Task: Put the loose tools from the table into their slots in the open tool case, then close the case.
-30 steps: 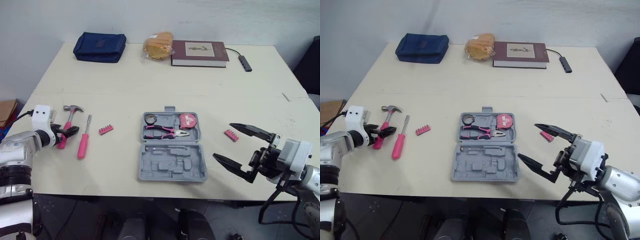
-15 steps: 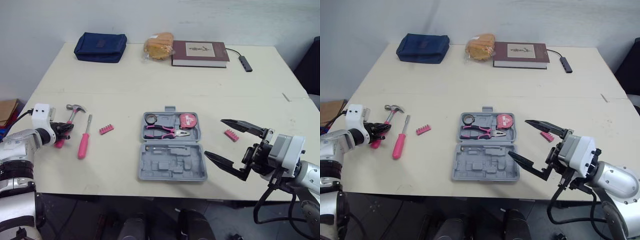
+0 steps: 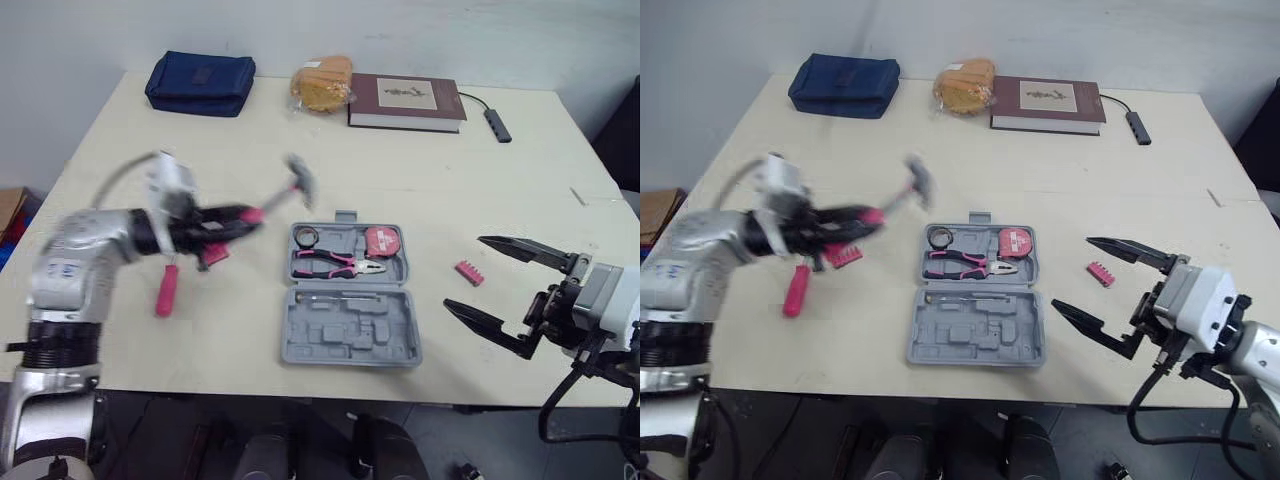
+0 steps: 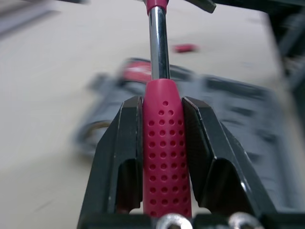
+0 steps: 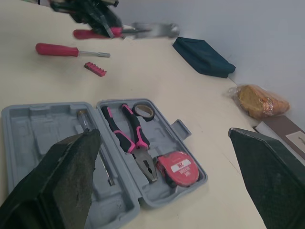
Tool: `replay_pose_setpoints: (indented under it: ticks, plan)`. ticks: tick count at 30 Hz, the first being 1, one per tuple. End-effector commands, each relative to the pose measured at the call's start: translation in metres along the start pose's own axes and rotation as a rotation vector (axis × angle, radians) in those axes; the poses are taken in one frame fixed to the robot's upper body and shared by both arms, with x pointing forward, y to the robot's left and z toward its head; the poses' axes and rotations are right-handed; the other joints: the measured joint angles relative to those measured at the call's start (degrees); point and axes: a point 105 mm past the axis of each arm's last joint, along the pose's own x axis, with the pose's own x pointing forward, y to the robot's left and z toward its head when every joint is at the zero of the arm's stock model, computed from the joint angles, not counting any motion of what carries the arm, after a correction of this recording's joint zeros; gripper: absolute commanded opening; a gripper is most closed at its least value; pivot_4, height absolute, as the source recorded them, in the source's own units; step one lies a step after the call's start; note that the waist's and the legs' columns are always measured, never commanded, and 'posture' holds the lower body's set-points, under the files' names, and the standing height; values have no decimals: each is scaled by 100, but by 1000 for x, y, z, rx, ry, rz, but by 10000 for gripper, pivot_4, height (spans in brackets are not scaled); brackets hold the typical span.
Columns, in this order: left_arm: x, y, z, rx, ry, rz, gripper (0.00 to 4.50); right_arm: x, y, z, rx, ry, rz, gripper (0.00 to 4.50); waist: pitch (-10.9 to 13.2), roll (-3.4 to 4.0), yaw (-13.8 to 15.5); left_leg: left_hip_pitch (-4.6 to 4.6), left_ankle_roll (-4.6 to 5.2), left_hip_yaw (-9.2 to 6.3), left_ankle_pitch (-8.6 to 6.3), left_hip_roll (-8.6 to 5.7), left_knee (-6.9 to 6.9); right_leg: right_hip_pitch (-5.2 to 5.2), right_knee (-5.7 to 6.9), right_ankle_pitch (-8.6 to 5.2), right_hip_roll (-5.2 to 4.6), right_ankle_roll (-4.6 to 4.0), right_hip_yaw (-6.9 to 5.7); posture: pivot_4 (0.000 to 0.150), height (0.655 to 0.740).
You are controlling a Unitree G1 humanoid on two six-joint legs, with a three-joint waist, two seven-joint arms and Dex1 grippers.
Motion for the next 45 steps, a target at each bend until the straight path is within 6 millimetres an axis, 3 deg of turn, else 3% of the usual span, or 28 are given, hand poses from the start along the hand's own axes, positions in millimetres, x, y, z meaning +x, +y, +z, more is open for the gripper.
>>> replay_pose_setpoints:
  ticks: [1,6,9,14,20,24,28,31,33,34,36,42,45]
  plan:
    - [32,-24,3,104,80,-138,5774,-13,10,3,-11,33,7,45000,5,9,15,3,-4,1,2,3,0,1,0,1,6,1,5,1500,7400]
    - [76,-38,-16,127,212,-227,5774,-33,28,-15,44,132,-9,45000,9,20,26,21,-11,0,12,8,-1,17,9,4,14,-2,32,1500,7400]
    - [97,-32,-28,155,318,-180,5774,-42,39,-21,81,165,-42,45000,8,24,44,19,-10,-2,13,5,-1,17,9,6,14,-3,45,1500,7400]
    - [99,-42,-35,170,404,-217,5774,-42,48,-19,69,179,-50,45000,13,35,-25,19,-11,1,12,13,-4,13,4,6,19,-3,56,1500,7400]
    - [102,-36,-52,197,526,-153,5774,-38,51,-17,72,172,-75,45000,14,40,54,19,-11,-5,14,12,-1,13,4,5,15,-5,64,1500,7400]
    - [99,-34,-56,151,551,-128,5774,-36,51,-17,73,166,-84,45000,14,40,43,18,-10,-5,13,10,-1,14,4,5,12,-5,65,1500,7400]
    - [98,-33,-73,106,582,-126,5774,-37,50,-18,89,164,-116,45000,13,42,35,24,-8,-5,16,9,0,16,8,5,9,-5,65,1500,7400]
    - [102,-32,-69,110,549,-114,5774,-35,50,-16,110,150,-121,45000,10,47,41,26,-8,-4,16,8,1,17,8,5,5,-6,68,1500,7400]
    - [104,-32,-59,139,515,-119,16240,-34,49,-17,109,148,-119,45000,10,47,54,26,-7,-5,17,5,1,17,7,5,-1,-6,67,1500,7400]
    - [104,-33,-56,147,510,-129,17584,-33,49,-17,109,147,-118,45000,10,47,58,25,-5,-6,18,2,1,17,9,5,-4,-6,67,1500,7400]
    - [100,-31,-38,159,471,-157,24812,-35,47,-20,106,161,-122,45000,10,47,56,23,-3,-6,19,-1,2,16,11,5,-7,-5,65,1500,7400]
    - [96,-29,-12,216,326,-238,24812,-41,41,-25,101,184,-136,45000,10,47,40,19,-2,-8,19,-1,2,16,15,5,-4,-5,57,1500,7400]
    - [97,-22,-9,238,154,-232,16397,-41,43,-27,99,189,-139,45000,9,48,34,20,-2,-8,19,-1,4,16,16,5,-4,-5,57,1500,7400]
